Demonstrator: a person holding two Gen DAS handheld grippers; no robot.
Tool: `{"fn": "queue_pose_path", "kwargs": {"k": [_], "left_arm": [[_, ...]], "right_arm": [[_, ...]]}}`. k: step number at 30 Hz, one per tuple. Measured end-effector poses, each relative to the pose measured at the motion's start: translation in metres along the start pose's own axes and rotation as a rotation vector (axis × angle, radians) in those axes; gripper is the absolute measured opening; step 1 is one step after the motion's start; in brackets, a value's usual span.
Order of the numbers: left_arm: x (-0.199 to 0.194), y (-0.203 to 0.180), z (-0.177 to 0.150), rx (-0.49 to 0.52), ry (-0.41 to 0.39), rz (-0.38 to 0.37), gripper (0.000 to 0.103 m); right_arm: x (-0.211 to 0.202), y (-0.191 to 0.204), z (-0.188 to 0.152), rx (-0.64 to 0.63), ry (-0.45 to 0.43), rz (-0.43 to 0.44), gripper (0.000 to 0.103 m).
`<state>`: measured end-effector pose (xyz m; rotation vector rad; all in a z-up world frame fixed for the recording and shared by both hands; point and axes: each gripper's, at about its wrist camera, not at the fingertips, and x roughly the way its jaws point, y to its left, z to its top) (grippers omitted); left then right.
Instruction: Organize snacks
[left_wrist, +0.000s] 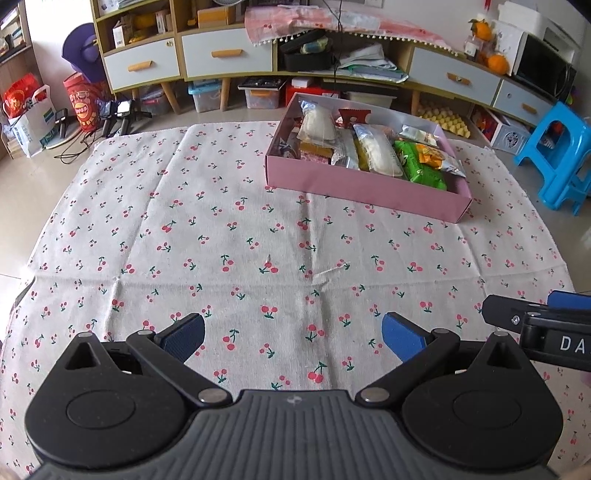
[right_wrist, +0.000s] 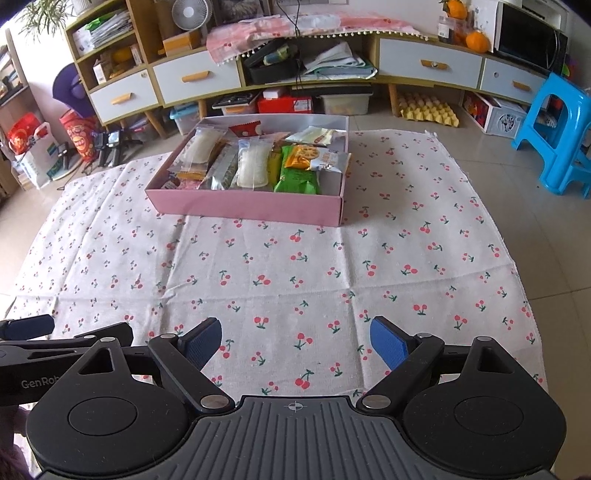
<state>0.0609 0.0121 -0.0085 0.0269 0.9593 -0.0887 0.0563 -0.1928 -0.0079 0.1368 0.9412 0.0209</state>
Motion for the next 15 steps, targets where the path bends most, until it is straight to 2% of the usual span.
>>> {"fn": "queue_pose_path", "kwargs": {"k": [15], "left_arm": [[0.0012, -0.0006, -0.0015, -0.005, 0.014, -0.011, 0.102]], "right_arm": [[0.0033, 0.0008, -0.0008, 0.010, 0.025, 0.010, 0.090]]}}
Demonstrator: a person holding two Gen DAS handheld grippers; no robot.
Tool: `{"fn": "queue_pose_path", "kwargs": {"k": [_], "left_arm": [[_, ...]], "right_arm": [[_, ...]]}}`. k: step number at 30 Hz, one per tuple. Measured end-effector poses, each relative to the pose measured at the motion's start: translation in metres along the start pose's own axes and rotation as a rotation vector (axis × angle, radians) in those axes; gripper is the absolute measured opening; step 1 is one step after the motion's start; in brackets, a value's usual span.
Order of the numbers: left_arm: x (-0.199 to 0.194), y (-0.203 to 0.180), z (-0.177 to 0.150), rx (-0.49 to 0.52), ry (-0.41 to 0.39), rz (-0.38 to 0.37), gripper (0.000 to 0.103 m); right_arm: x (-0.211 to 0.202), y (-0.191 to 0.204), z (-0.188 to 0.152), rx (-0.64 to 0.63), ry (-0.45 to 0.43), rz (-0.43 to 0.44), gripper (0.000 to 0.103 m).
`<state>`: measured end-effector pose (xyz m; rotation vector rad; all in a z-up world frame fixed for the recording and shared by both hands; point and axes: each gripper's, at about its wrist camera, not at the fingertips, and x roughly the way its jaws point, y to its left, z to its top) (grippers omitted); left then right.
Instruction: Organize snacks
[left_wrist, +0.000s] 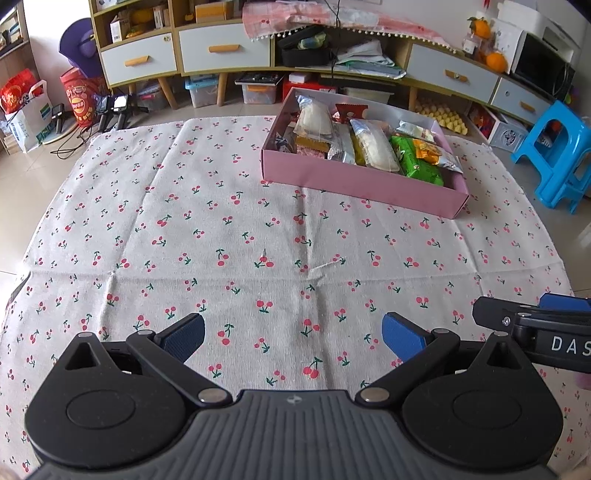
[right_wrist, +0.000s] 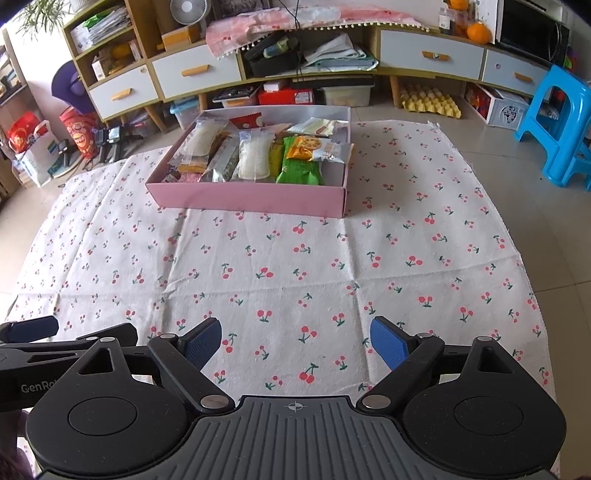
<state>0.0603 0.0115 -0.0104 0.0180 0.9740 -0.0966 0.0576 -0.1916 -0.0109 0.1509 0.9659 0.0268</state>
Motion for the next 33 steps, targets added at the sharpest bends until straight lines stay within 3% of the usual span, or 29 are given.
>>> {"fn": "queue_pose_path", "kwargs": {"k": [33], "left_arm": [[-0.0020, -0.0016, -0.0004, 0.015, -0.006, 0.011, 0.102]], "right_arm": [[0.0025, -0.0003, -0.0012, 0.001, 0.009, 0.002, 0.090]]}}
